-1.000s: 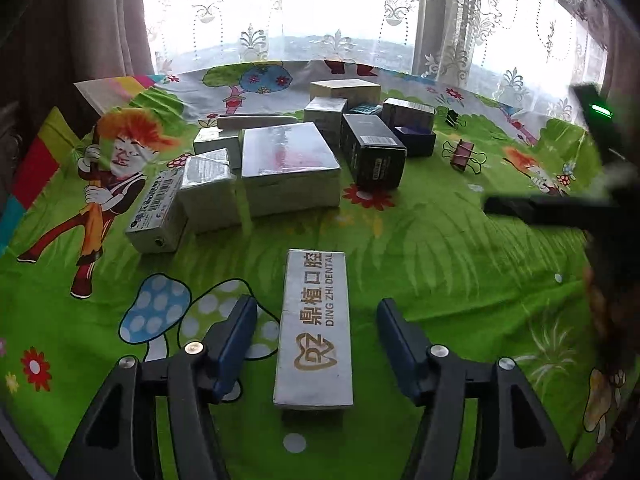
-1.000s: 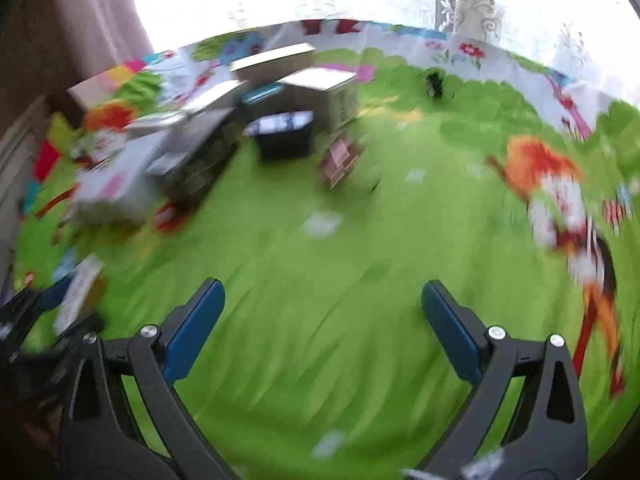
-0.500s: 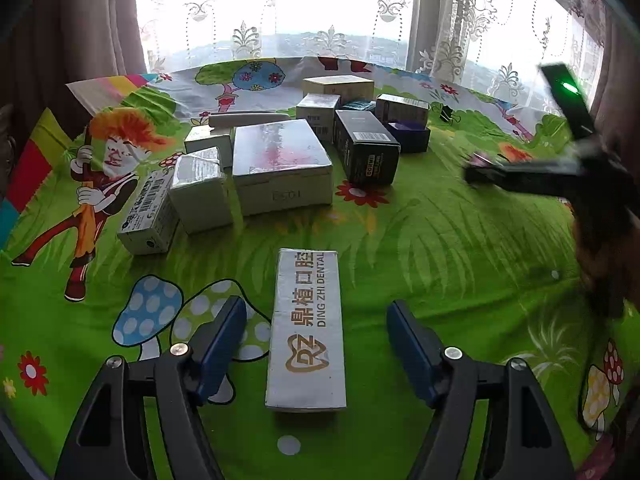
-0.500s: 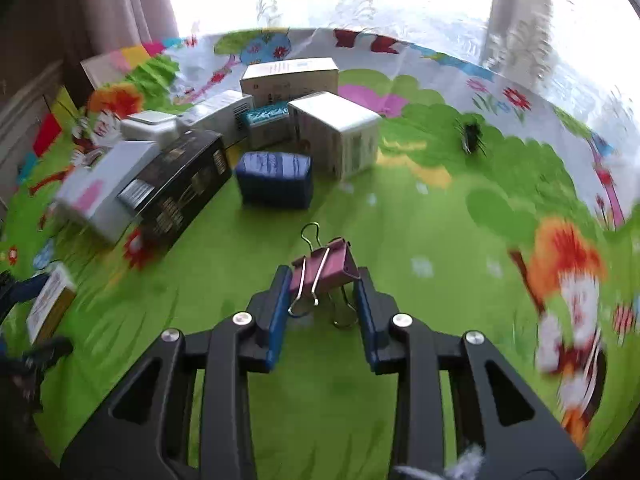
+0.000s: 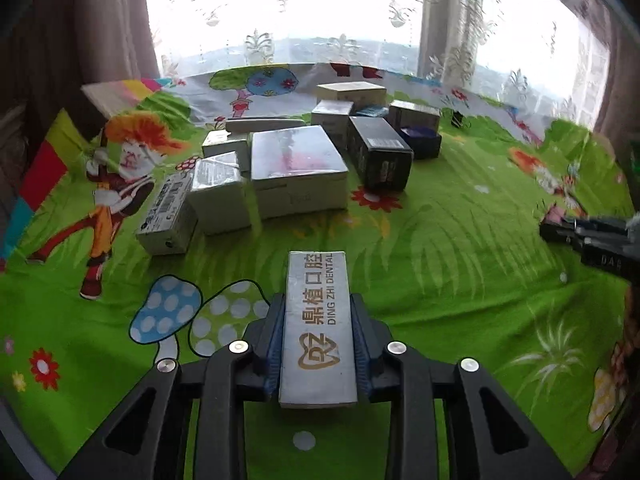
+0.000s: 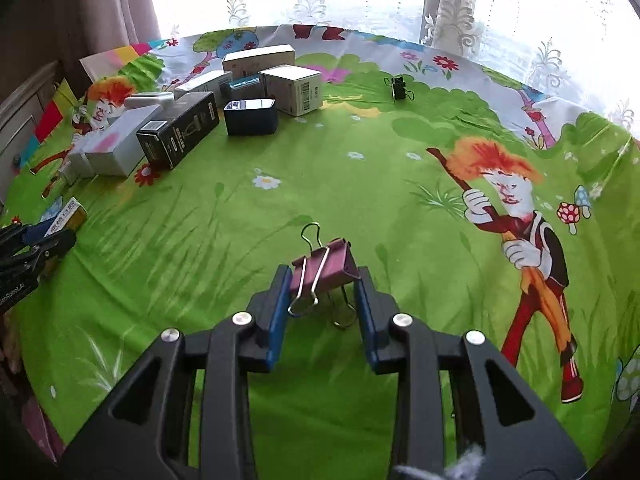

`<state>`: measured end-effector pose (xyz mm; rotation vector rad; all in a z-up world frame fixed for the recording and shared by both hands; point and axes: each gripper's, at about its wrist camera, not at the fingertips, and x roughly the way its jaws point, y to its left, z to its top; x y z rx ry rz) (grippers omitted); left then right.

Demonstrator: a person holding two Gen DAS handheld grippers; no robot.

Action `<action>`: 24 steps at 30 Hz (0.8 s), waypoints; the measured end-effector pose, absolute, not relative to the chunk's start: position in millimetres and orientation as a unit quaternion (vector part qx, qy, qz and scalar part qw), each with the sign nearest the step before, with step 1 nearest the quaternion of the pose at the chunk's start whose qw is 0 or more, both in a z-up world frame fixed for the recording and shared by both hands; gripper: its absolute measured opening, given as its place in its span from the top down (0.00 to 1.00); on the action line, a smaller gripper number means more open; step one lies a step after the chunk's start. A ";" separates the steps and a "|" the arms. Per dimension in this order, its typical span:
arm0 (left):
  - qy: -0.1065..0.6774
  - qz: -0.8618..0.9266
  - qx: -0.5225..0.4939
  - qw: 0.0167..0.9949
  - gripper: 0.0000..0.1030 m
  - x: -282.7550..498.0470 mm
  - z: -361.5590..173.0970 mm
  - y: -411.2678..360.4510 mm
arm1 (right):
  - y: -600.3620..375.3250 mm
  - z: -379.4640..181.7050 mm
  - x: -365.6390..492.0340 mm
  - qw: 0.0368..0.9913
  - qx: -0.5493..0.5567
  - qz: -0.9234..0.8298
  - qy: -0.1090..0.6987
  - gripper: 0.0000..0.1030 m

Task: Organize rigid objects
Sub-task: 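Lift the dental box and pink clip and carry them to the bin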

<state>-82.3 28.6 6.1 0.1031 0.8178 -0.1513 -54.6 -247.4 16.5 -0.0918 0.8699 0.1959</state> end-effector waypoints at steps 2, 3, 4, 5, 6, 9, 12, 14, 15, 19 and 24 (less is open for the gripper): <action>0.403 -0.071 0.056 0.911 0.70 -84.0 7.9 25.7 | -249.2 16.4 -54.9 0.901 -0.041 0.096 0.420 0.65; 0.408 -0.071 0.052 0.909 0.70 -84.9 8.7 24.7 | -250.2 16.3 -54.5 0.901 -0.039 0.097 0.421 0.65; 0.411 -0.072 0.050 0.908 0.70 -86.0 9.2 23.2 | -250.5 16.3 -54.0 0.901 -0.037 0.098 0.421 0.65; 0.413 -0.071 0.051 0.906 0.70 -88.0 9.7 20.0 | -250.5 16.3 -54.4 0.901 -0.037 0.098 0.421 0.65; 0.414 -0.071 0.057 0.906 0.70 -89.6 10.2 15.8 | -250.2 16.3 -54.9 0.901 -0.037 0.097 0.421 0.65; 0.424 -0.074 0.069 0.900 0.70 -90.6 12.0 0.6 | -250.1 16.4 -54.9 0.901 -0.036 0.097 0.421 0.65; 0.446 -0.088 0.071 0.888 0.70 -83.8 15.4 -17.9 | -251.5 17.9 -56.0 0.903 -0.030 0.094 0.419 0.65; 0.453 -0.107 0.049 0.884 0.70 -80.1 24.2 -31.8 | -259.6 27.2 -64.6 0.917 -0.010 0.080 0.390 0.65; 0.445 -0.114 0.042 0.887 0.70 -81.0 31.5 -37.4 | -265.1 34.2 -73.0 0.927 0.008 0.075 0.368 0.65; 0.361 -0.142 0.059 0.920 0.70 -96.6 80.1 -73.5 | -287.3 64.0 -117.5 0.961 0.064 0.031 0.266 0.65; 0.226 -0.171 0.060 0.957 0.70 -132.6 146.6 -103.1 | -307.7 109.6 -171.8 0.986 0.067 -0.026 0.151 0.65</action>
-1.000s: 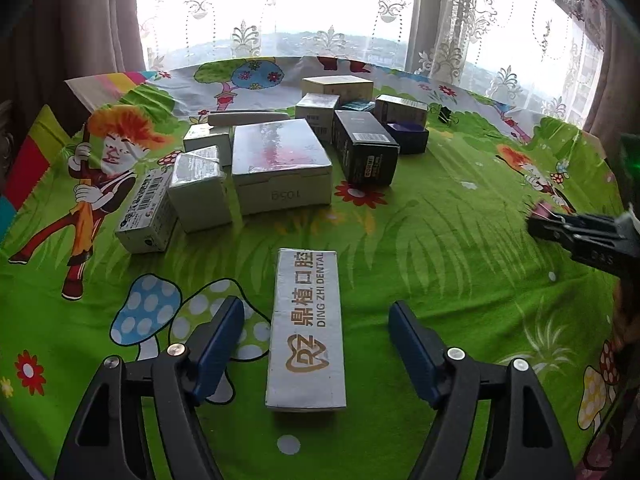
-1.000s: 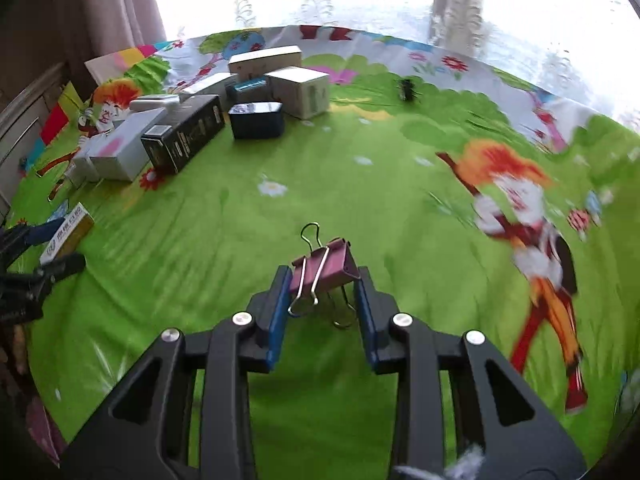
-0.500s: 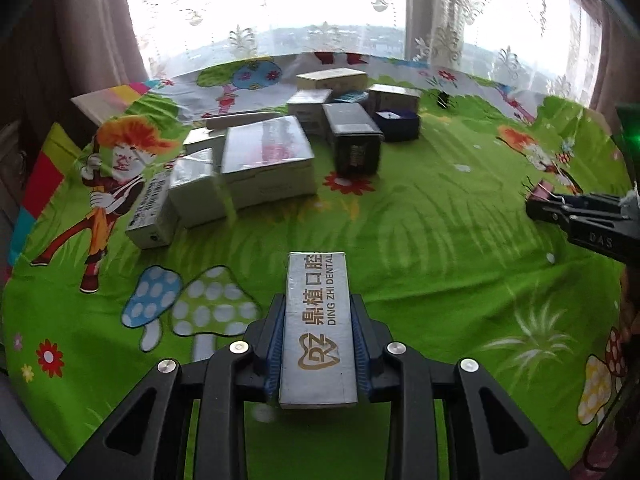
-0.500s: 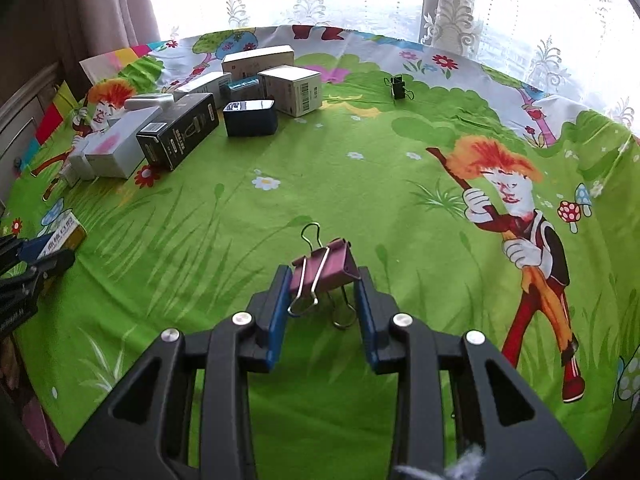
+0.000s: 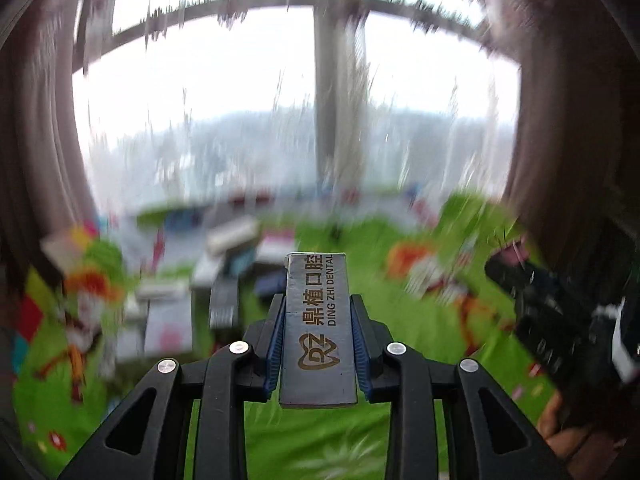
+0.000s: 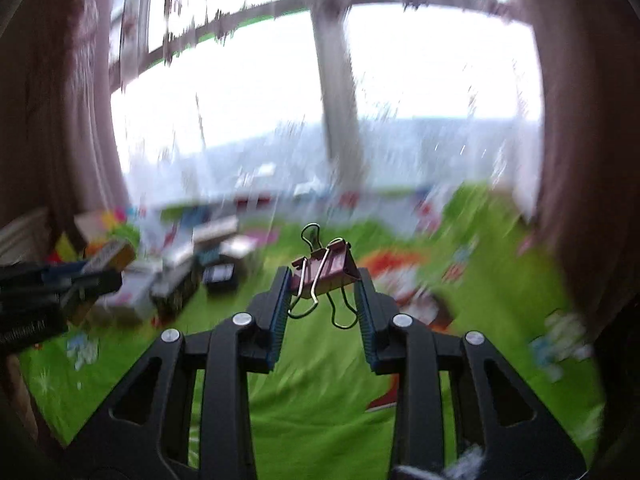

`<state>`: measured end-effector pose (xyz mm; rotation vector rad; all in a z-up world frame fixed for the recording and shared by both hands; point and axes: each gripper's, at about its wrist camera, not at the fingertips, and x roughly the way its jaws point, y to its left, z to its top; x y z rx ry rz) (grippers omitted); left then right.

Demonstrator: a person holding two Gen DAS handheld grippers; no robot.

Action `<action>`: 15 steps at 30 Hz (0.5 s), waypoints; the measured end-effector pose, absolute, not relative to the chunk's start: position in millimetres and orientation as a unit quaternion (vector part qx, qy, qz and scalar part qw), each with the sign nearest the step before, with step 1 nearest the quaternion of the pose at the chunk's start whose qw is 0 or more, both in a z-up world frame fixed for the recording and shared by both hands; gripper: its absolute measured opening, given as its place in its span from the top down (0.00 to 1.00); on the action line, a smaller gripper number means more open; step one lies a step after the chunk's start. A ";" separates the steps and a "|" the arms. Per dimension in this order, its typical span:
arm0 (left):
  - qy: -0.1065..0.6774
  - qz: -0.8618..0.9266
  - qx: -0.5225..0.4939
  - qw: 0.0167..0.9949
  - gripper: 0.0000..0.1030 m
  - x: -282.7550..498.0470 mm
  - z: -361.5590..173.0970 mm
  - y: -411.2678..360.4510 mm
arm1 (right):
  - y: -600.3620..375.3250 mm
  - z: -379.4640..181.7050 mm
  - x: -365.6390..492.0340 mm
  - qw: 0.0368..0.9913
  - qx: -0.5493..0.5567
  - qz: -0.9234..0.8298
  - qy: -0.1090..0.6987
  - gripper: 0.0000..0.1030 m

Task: Organize rigid objects
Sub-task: 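Lift the dental box and pink clip and carry them to the bin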

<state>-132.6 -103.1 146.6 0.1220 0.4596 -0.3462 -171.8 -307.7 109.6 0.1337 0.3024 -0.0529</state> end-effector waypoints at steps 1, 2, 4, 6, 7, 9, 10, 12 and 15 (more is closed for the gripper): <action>0.205 -0.172 0.058 0.962 0.70 -141.0 155.6 -105.1 | -309.9 120.1 -183.4 0.989 0.066 -0.033 0.128 0.65; 0.182 -0.173 0.055 0.966 0.70 -150.5 163.8 -106.4 | -311.9 131.9 -197.2 0.992 0.064 -0.038 0.101 0.65; 0.137 -0.167 0.048 0.975 0.70 -171.2 177.9 -106.6 | -309.8 149.1 -216.2 0.995 0.054 -0.046 0.064 0.65; 0.103 -0.160 0.046 0.981 0.70 -187.6 186.2 -103.8 | -306.5 163.7 -236.4 0.997 0.043 -0.053 0.025 0.65; 0.089 -0.157 0.047 0.982 0.70 -194.5 188.8 -103.0 | -302.6 170.1 -244.6 0.998 0.038 -0.056 0.009 0.65; 0.068 -0.155 0.052 0.984 0.70 -205.8 194.1 -103.6 | -295.0 179.9 -257.2 0.998 0.029 -0.053 -0.012 0.65; 0.063 -0.155 0.053 0.984 0.70 -208.3 195.1 -102.7 | -291.9 182.6 -260.3 0.998 0.025 -0.050 -0.016 0.65; 0.060 -0.156 0.055 0.984 0.70 -212.5 196.7 -100.8 | -281.4 187.0 -262.8 0.999 0.015 -0.043 -0.021 0.65; 0.053 -0.150 0.051 0.986 0.70 -217.8 200.7 -94.7 | -272.0 189.7 -265.2 0.999 0.011 -0.037 -0.027 0.65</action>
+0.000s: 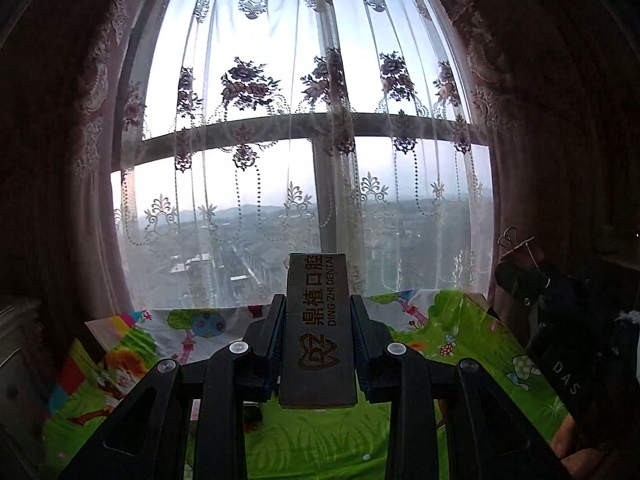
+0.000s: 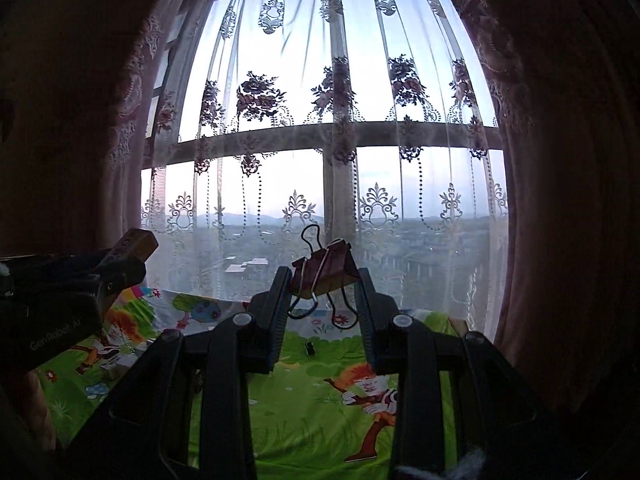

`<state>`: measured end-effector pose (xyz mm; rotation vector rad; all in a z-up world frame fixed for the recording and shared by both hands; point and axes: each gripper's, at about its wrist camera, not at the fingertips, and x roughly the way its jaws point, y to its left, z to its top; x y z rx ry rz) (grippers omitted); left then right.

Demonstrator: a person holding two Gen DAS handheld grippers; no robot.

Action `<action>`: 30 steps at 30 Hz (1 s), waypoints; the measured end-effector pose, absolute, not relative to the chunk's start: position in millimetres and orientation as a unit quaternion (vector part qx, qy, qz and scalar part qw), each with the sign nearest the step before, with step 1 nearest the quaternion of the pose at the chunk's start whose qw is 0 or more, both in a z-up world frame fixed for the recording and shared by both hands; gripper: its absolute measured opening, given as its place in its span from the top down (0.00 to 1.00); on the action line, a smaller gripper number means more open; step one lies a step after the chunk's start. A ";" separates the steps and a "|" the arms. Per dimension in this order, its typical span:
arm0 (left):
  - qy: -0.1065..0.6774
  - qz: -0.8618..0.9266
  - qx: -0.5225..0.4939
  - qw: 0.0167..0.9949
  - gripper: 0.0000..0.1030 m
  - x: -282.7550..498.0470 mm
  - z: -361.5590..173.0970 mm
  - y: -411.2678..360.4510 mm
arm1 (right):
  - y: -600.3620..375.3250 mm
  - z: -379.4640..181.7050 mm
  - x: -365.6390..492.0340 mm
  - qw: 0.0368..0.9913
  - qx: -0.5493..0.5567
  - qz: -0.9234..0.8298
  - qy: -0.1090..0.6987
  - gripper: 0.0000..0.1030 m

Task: Organize rigid objects
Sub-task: 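Lift the dental box and pink clip and carry them to the bin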

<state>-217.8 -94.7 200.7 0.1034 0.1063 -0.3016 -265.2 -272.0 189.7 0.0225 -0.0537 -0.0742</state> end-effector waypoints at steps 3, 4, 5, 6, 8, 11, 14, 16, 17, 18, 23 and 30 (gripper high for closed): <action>0.048 -0.143 0.054 0.987 0.70 -222.1 202.5 -88.0 | -269.0 191.3 -266.8 0.999 0.006 -0.031 -0.030 0.65; 0.047 -0.141 0.053 0.988 0.70 -223.5 202.7 -85.8 | -267.0 192.2 -267.1 0.999 0.003 -0.030 -0.031 0.65; 0.046 -0.139 0.050 0.988 0.70 -225.9 202.8 -82.7 | -265.6 192.2 -267.0 0.999 0.001 -0.028 -0.032 0.65; 0.045 -0.136 0.048 0.988 0.70 -228.4 203.1 -79.4 | -265.7 192.0 -268.2 0.999 0.000 -0.027 -0.033 0.65; 0.041 -0.132 0.048 0.989 0.70 -232.0 204.1 -75.6 | -263.4 192.7 -270.2 0.999 -0.002 -0.024 -0.035 0.65; 0.029 -0.122 0.049 0.991 0.70 -238.3 207.9 -67.4 | -258.8 195.8 -271.5 0.999 -0.001 -0.015 -0.039 0.65; 0.017 -0.109 0.053 0.992 0.70 -246.8 210.8 -56.2 | -248.9 202.7 -276.8 0.999 -0.007 0.001 -0.048 0.65; 0.020 -0.101 0.054 0.993 0.70 -250.4 210.7 -47.2 | -239.3 208.4 -279.5 0.998 -0.012 0.026 -0.052 0.65; 0.025 -0.094 0.053 0.994 0.70 -253.0 209.1 -39.8 | -233.4 210.4 -280.5 0.998 -0.016 0.041 -0.052 0.65; 0.029 -0.088 0.053 0.994 0.70 -254.6 207.7 -34.5 | -228.3 211.1 -280.3 0.997 -0.019 0.057 -0.049 0.65; 0.055 -0.040 0.048 0.997 0.70 -266.7 197.0 5.6 | -194.8 207.7 -281.0 0.991 -0.022 0.124 -0.036 0.65; 0.048 0.046 0.040 0.997 0.70 -292.5 200.7 68.0 | -136.1 217.7 -293.4 0.976 -0.047 0.206 -0.056 0.65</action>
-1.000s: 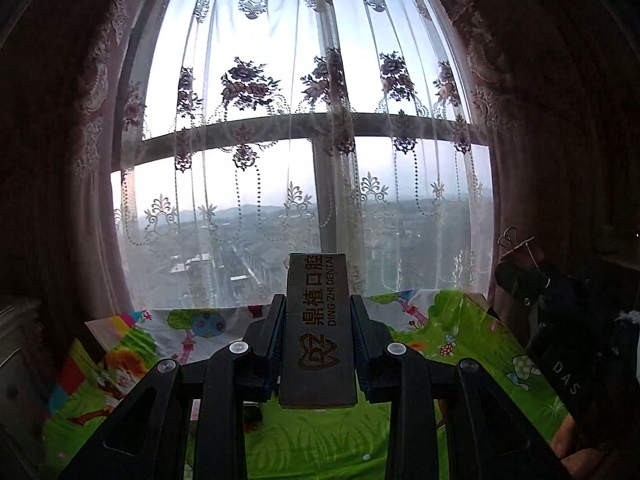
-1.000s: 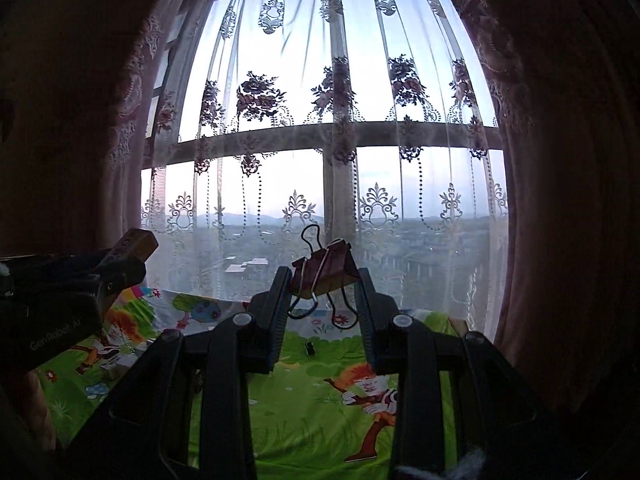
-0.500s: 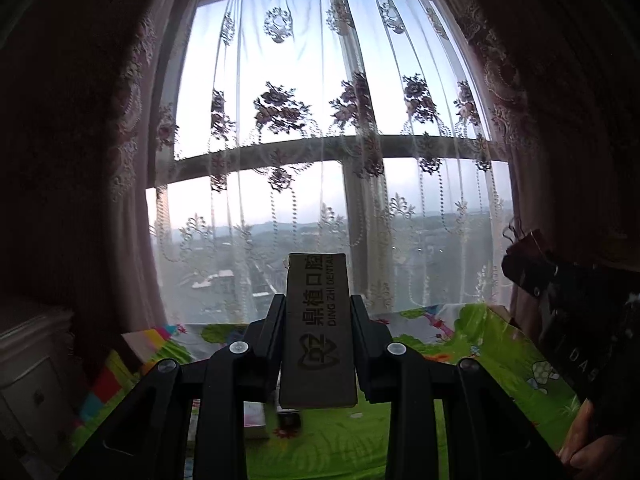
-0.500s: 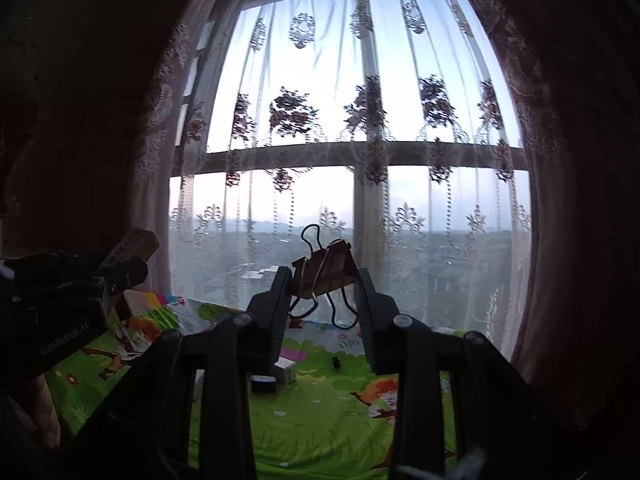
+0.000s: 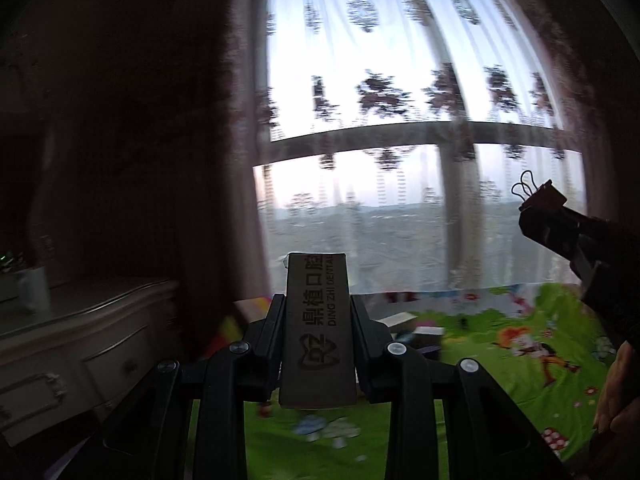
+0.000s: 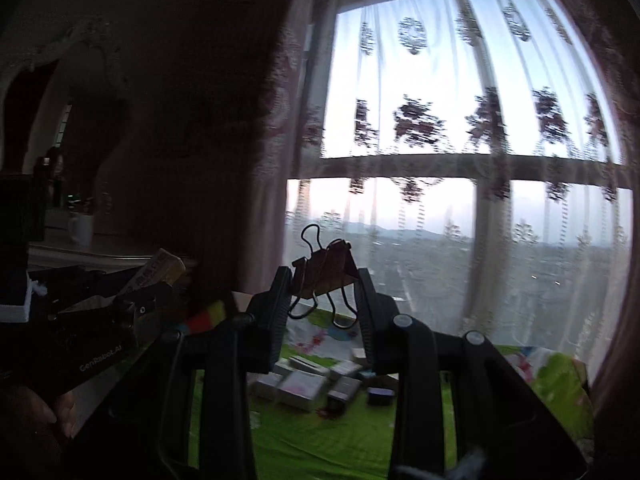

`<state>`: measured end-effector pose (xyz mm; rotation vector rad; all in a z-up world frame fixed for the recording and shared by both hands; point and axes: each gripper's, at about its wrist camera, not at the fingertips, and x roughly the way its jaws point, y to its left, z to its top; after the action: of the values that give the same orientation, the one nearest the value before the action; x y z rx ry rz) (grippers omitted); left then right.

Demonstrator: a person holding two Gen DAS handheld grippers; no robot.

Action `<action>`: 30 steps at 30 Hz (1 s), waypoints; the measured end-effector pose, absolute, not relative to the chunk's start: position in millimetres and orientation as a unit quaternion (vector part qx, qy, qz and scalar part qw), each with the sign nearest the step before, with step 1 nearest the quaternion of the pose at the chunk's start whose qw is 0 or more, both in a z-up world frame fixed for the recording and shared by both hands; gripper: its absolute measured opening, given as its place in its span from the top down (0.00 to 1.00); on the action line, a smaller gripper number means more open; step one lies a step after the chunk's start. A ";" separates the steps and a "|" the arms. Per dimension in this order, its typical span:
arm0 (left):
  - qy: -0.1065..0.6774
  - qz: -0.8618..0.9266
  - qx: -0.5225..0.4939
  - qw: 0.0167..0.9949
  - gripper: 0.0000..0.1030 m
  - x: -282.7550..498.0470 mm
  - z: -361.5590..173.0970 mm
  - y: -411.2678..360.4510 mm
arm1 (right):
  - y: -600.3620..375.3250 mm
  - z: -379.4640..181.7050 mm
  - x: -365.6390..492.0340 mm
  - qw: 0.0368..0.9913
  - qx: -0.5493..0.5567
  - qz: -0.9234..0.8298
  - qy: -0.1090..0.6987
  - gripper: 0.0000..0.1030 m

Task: Organize rigid objects
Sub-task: 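Lift the dental box and pink clip and carry them to the bin, then open both tools to drop the dental box and pink clip into the bin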

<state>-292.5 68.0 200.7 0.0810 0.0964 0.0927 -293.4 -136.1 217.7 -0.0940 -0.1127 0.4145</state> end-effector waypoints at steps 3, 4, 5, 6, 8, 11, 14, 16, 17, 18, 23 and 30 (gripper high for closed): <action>0.069 0.080 0.036 0.994 0.70 -301.6 196.3 93.9 | -106.1 219.2 -297.9 0.962 -0.063 0.261 -0.053 0.65; 0.078 0.088 0.034 0.993 0.70 -303.3 194.0 100.6 | -95.1 218.8 -299.7 0.956 -0.068 0.280 -0.050 0.65; 0.087 0.096 0.031 0.991 0.70 -305.7 191.4 108.3 | -87.5 217.8 -300.9 0.952 -0.070 0.293 -0.046 0.65; 0.095 0.104 0.028 0.990 0.70 -309.6 188.4 115.3 | -76.6 216.4 -301.7 0.946 -0.072 0.313 -0.037 0.65; 0.116 0.121 0.030 0.985 0.70 -316.5 182.2 128.2 | -60.0 214.0 -302.6 0.936 -0.075 0.342 -0.022 0.65; 0.138 0.140 0.029 0.980 0.70 -326.0 175.0 143.9 | -35.7 210.9 -301.5 0.921 -0.083 0.380 0.006 0.65; 0.161 0.160 0.015 0.974 0.70 -335.1 167.1 164.5 | -14.2 207.1 -297.6 0.904 -0.088 0.416 0.039 0.65; 0.172 0.173 0.005 0.970 0.70 -337.9 163.5 176.4 | -2.2 206.5 -291.0 0.896 -0.088 0.431 0.059 0.65; 0.178 0.182 0.001 0.967 0.69 -340.9 161.0 181.9 | 3.2 204.7 -290.1 0.892 -0.089 0.439 0.066 0.65; 0.183 0.188 -0.003 0.965 0.69 -343.6 158.8 187.3 | 10.3 203.1 -289.1 0.886 -0.094 0.447 0.075 0.65; 0.238 0.205 -0.039 0.949 0.70 -351.4 145.4 219.3 | 44.1 194.5 -296.0 0.857 -0.123 0.487 0.112 0.65; 0.323 0.222 -0.109 0.913 0.69 -355.5 110.5 263.4 | 91.8 174.0 -303.9 0.819 -0.178 0.520 0.166 0.65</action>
<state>-355.5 263.4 110.5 -0.2246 0.6657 0.4568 -303.9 91.8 174.0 -0.3794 0.3543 1.1066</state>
